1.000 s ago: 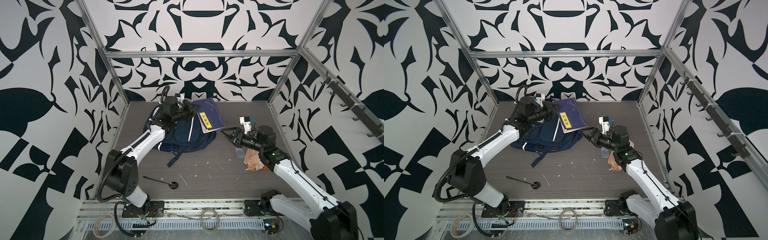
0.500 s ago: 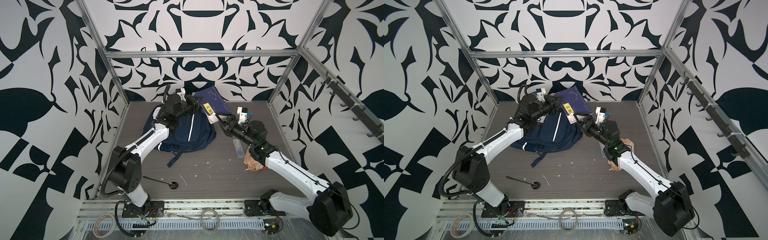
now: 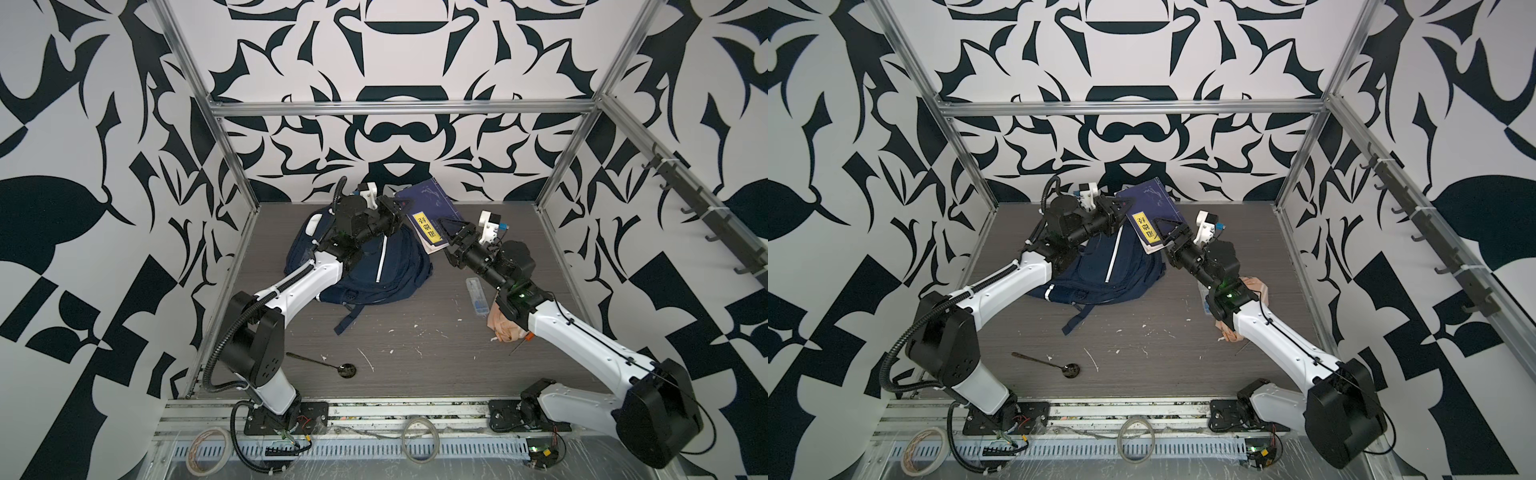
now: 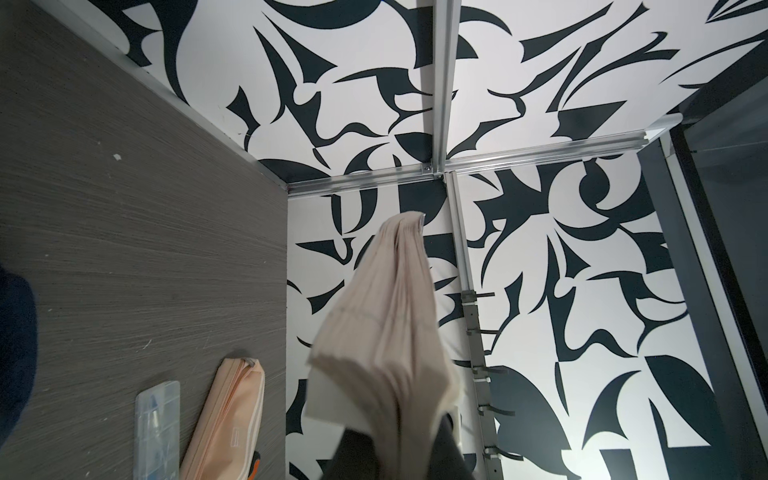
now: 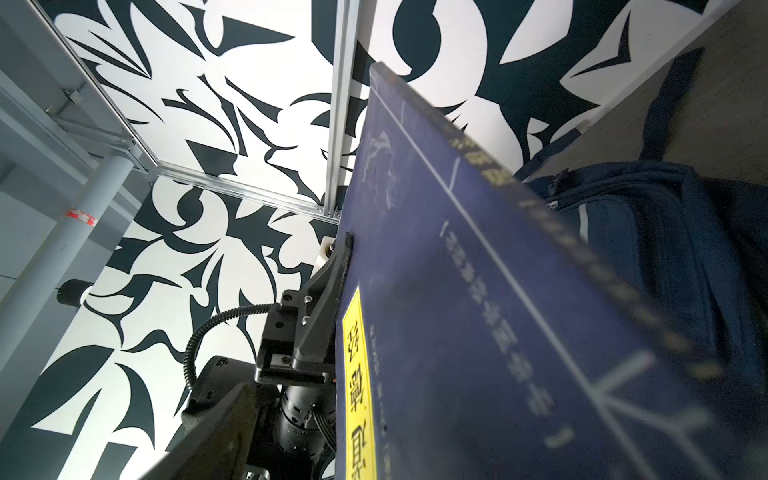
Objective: Pack the student bag
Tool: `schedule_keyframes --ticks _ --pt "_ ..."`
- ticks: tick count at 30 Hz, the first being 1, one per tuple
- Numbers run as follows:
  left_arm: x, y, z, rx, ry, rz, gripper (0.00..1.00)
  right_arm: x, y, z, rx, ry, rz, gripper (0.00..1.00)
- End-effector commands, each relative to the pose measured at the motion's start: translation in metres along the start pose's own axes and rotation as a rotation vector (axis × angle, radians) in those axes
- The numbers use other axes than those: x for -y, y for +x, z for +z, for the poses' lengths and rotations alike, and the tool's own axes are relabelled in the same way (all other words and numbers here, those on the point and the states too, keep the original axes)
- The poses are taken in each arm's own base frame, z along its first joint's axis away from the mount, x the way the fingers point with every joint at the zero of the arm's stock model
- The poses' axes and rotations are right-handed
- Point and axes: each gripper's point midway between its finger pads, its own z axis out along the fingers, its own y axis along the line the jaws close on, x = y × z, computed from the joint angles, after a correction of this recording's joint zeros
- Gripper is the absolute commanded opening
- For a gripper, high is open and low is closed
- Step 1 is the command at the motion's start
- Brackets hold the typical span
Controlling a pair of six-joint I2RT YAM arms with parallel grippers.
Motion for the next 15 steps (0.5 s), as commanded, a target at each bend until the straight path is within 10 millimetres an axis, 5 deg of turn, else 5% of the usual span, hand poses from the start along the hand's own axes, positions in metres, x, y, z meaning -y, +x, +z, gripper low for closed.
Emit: schedule_keyframes --ticks 1,4,8,14,15 --pt "0.016 0.0 -0.004 0.006 0.075 -0.005 0.0 -0.033 -0.011 0.005 0.03 -0.117 -0.019 0.72" --pt "0.014 0.002 -0.005 -0.001 0.07 -0.008 0.0 -0.04 -0.01 0.013 0.007 -0.125 -0.041 0.48" --pt "0.008 0.005 -0.01 -0.003 0.054 -0.01 0.03 -0.041 -0.013 0.013 0.022 -0.127 -0.053 0.05" --pt "-0.008 0.012 -0.035 -0.035 -0.063 0.047 0.91 -0.046 -0.012 -0.005 0.03 -0.094 -0.129 0.0" --pt "-0.012 0.015 -0.041 -0.05 -0.099 0.071 1.0 -0.043 -0.012 -0.012 0.033 -0.065 -0.144 0.0"
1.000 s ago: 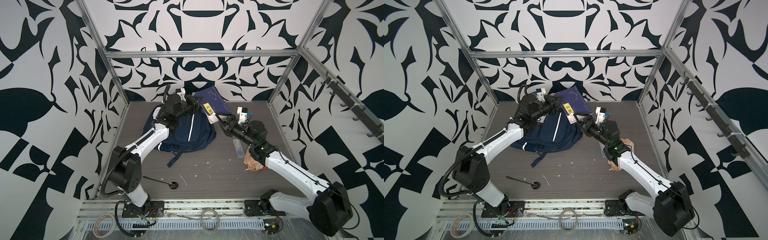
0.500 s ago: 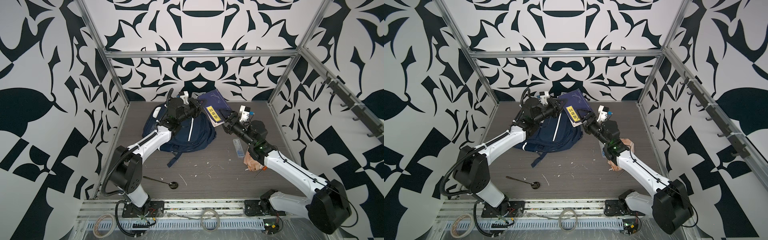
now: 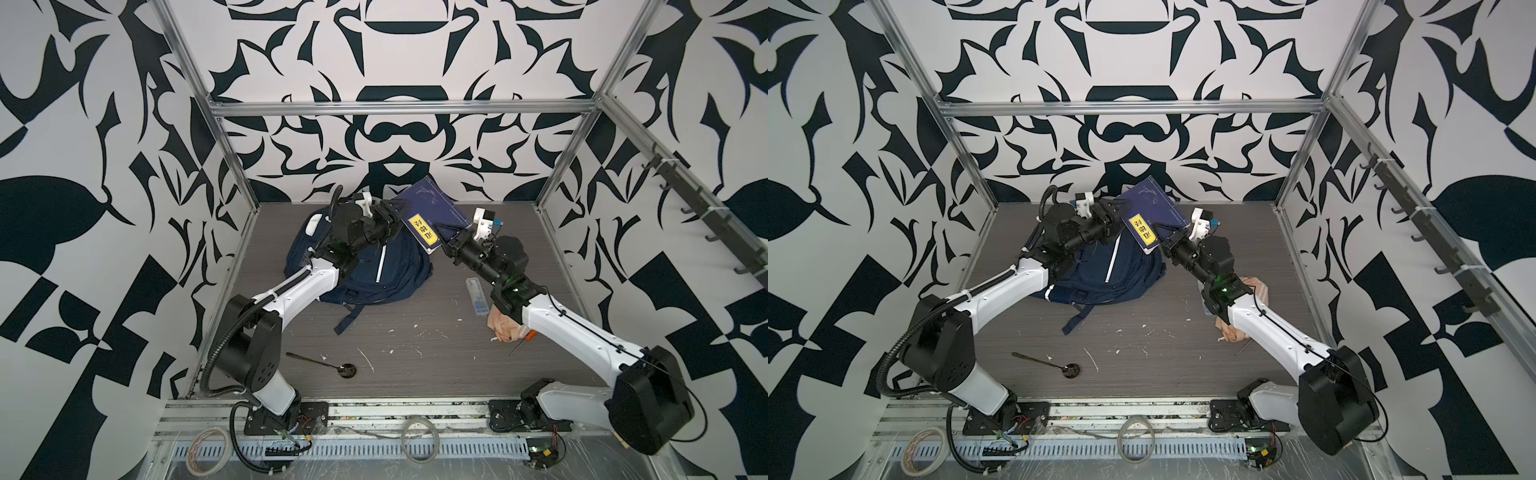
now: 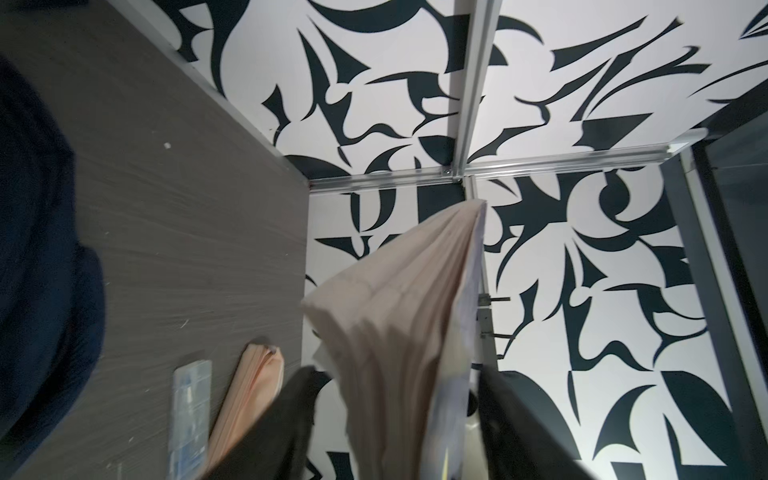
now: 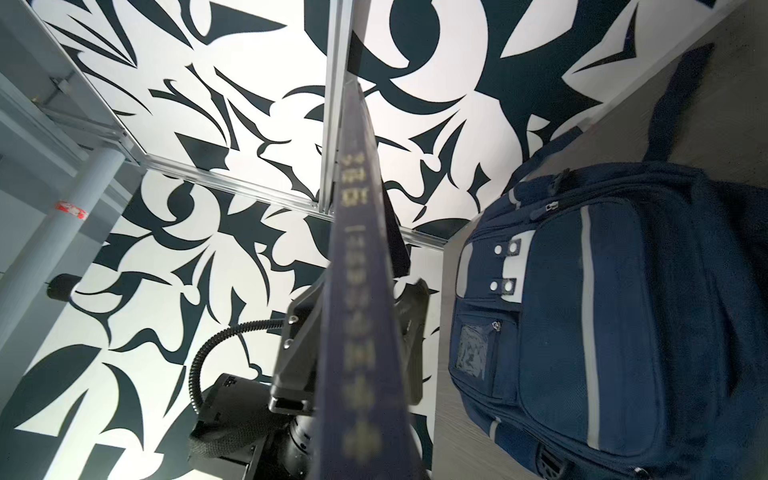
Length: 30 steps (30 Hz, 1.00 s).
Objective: Pack the student bag
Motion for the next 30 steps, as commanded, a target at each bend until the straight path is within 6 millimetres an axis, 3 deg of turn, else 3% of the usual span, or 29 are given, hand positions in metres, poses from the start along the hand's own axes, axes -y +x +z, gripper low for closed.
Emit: schedule_keyframes --ticks 1,10,14,16,21,25,30 --pt "0.013 0.012 -0.028 -0.049 -0.054 0.118 0.99 -0.043 -0.013 -0.029 0.053 -0.059 -0.128 0.0" --pt "-0.055 0.029 -0.091 -0.296 -0.547 0.437 0.99 0.004 -0.012 -0.089 -0.047 0.27 -0.238 0.0" --pt "-0.083 0.019 -0.11 -0.394 -0.763 0.589 1.0 0.016 -0.018 -0.109 -0.08 0.351 -0.247 0.0" --pt "-0.086 0.014 -0.103 -0.414 -0.778 0.628 0.99 0.022 -0.021 -0.117 -0.094 0.392 -0.246 0.0" --pt "-0.094 -0.003 -0.053 -0.413 -0.763 0.655 0.99 0.032 -0.029 -0.13 -0.117 0.461 -0.266 0.0" --pt "-0.114 -0.005 -0.022 -0.468 -0.861 0.735 0.99 0.036 -0.032 -0.136 -0.157 0.53 -0.292 0.0" --pt "-0.153 0.003 0.008 -0.557 -0.979 0.836 0.99 0.038 -0.031 -0.152 -0.156 0.589 -0.323 0.0"
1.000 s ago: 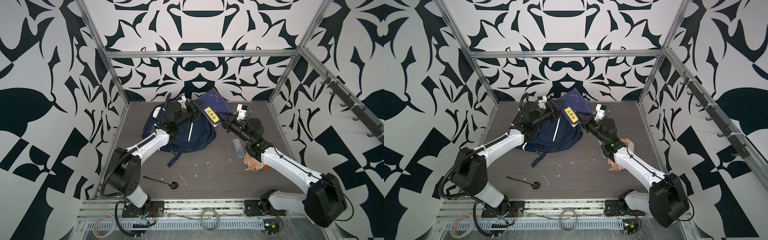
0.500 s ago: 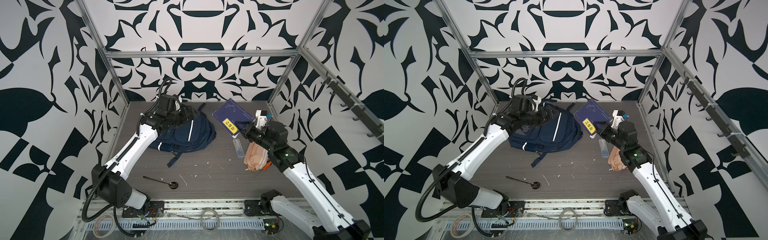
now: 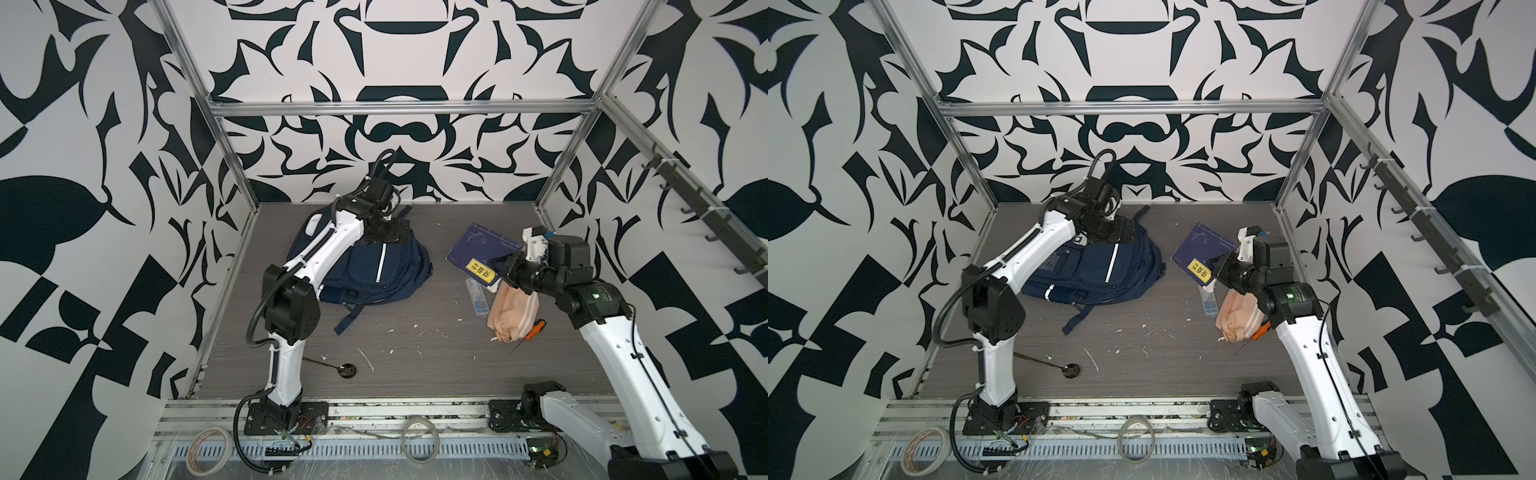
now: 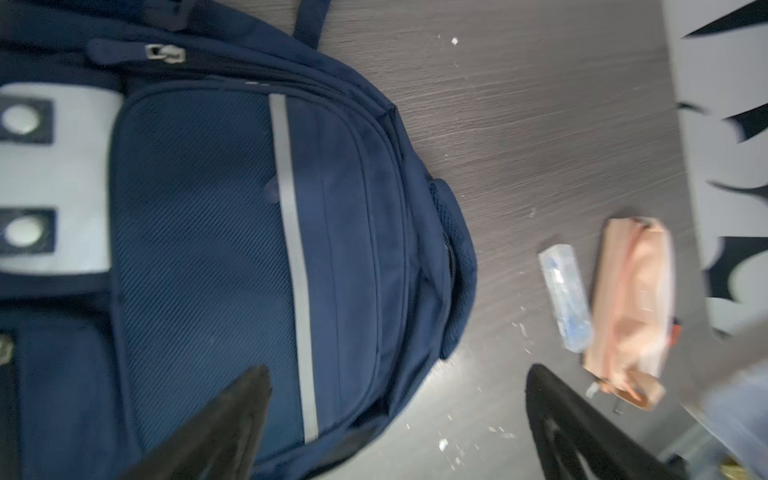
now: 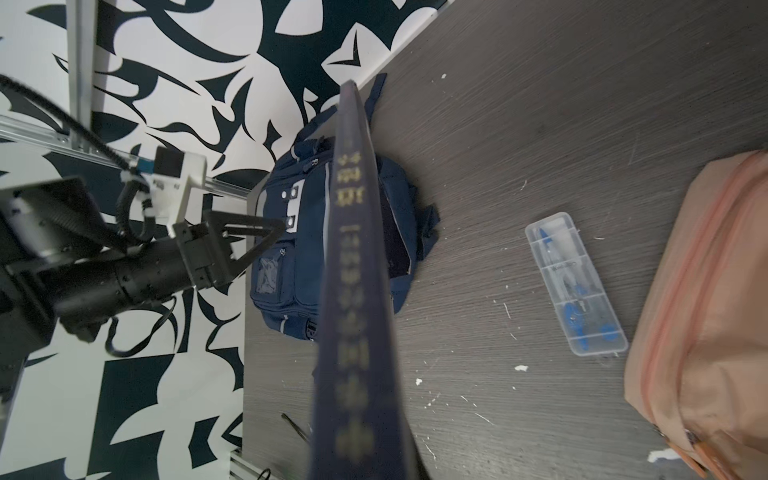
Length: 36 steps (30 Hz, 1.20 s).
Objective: Pack the student bag
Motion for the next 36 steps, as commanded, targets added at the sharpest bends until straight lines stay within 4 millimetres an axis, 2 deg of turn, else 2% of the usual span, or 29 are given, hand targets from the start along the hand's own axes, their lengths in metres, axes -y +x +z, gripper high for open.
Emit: schedule_keyframes --ticks 1,5,10,12,16,18,22,26,29,36 --pt "-0.007 0.02 0.024 -0.107 -0.129 0.113 0.98 -0.007 -0.001 -0.021 0.034 -0.001 -0.077 0.0" --pt "0.002 0.021 0.057 -0.145 -0.137 0.112 0.97 0.002 0.007 -0.024 0.032 0.017 -0.053 0.0" --pt "-0.004 0.022 0.087 -0.16 -0.186 0.079 0.99 0.004 0.011 -0.026 0.032 0.013 -0.04 0.0" --pt "-0.006 0.017 0.086 -0.141 -0.206 0.075 0.97 0.003 0.011 -0.026 0.028 0.012 -0.039 0.0" --pt "-0.002 0.008 0.068 -0.09 -0.184 0.091 0.96 0.005 0.012 -0.025 0.024 0.017 -0.039 0.0" --pt "0.001 0.01 0.058 -0.098 -0.128 0.07 0.97 0.006 0.01 -0.022 0.027 0.02 -0.035 0.0" --pt "-0.015 0.018 0.045 -0.091 -0.146 0.036 0.97 0.002 0.002 -0.015 0.045 -0.002 -0.009 0.0" --pt "-0.039 0.017 0.058 -0.112 -0.201 0.013 0.94 0.001 0.0 -0.004 0.03 -0.029 0.01 0.0" --pt "-0.042 0.012 0.075 -0.124 -0.229 0.047 0.92 0.003 0.001 0.0 0.016 -0.021 0.005 0.0" --pt "-0.048 0.026 0.115 -0.2 -0.244 0.035 0.87 0.002 -0.004 0.002 0.028 -0.023 0.005 0.0"
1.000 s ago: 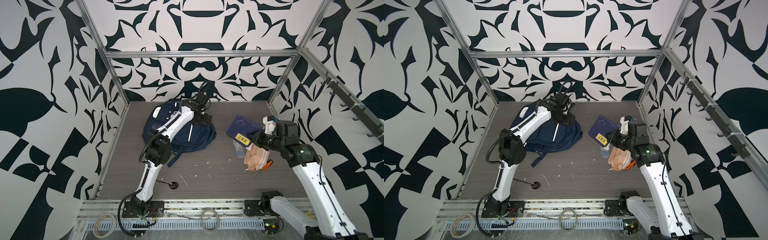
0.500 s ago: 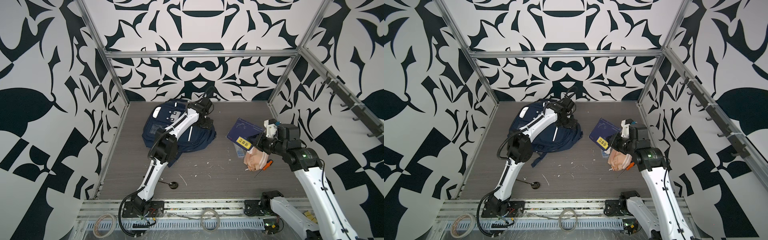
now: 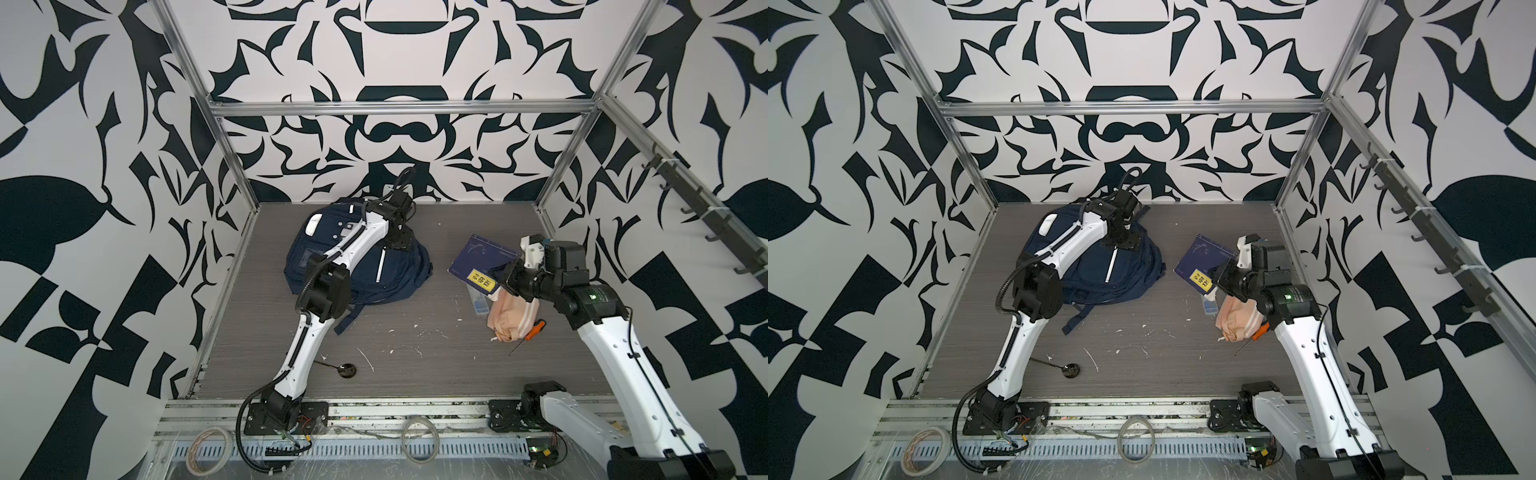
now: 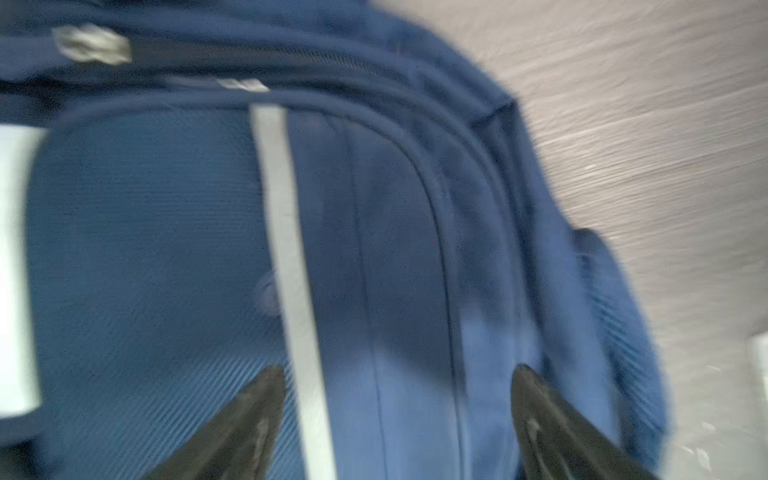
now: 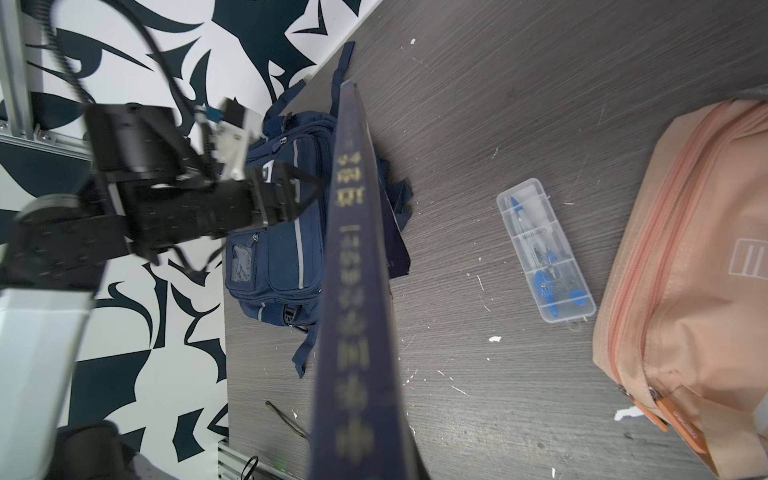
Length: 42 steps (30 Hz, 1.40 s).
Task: Pack the student bag
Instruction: 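Pull the backpack top open with the left gripper while the right holds the book, then lower the dark blue book into the backpack opening with the right gripper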
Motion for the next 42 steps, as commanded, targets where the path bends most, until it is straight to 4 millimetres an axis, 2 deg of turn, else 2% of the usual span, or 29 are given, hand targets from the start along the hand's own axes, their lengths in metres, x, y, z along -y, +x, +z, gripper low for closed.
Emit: schedule_keyframes --ticks 1,3,6,7,11,15,19,25,32,34,37,42 --pt "0.0 0.019 0.015 -0.091 -0.015 0.002 0.86 -0.018 -0.015 -0.008 0.071 -0.069 -0.033 0.0" --pt "0.001 0.023 0.019 -0.106 -0.028 0.013 0.79 -0.016 -0.014 -0.009 0.075 -0.065 -0.032 0.0" --pt "0.003 0.023 0.017 -0.091 -0.024 0.009 0.6 -0.014 -0.014 -0.01 0.084 -0.058 -0.031 0.0" --pt "0.004 0.022 0.014 -0.08 -0.014 -0.002 0.51 -0.013 -0.014 -0.01 0.085 -0.057 -0.031 0.0" --pt "0.01 0.011 -0.01 -0.027 0.025 -0.011 0.0 -0.011 -0.014 -0.009 0.084 -0.051 -0.031 0.0" --pt "0.015 -0.001 -0.05 0.023 0.109 -0.037 0.0 -0.013 -0.016 -0.007 0.079 -0.055 -0.037 0.0" --pt "0.015 -0.007 -0.112 0.098 0.185 -0.027 0.0 -0.024 -0.021 -0.007 0.077 -0.089 -0.067 0.0" --pt "0.004 0.001 -0.194 0.169 0.411 -0.095 0.0 -0.057 -0.026 -0.008 0.052 -0.238 -0.135 0.0" --pt "0.028 0.017 -0.284 0.314 0.745 -0.031 0.0 -0.096 -0.026 -0.002 -0.029 -0.419 -0.183 0.0" --pt "0.03 0.02 -0.307 0.38 0.827 -0.017 0.0 -0.102 -0.02 0.004 -0.06 -0.439 -0.182 0.0" --pt "0.028 0.026 -0.32 0.429 0.9 -0.025 0.0 -0.108 -0.002 0.022 -0.122 -0.469 -0.166 0.0" --pt "0.034 0.031 -0.325 0.421 0.99 -0.049 0.0 -0.121 0.043 0.069 -0.256 -0.471 -0.171 0.0"
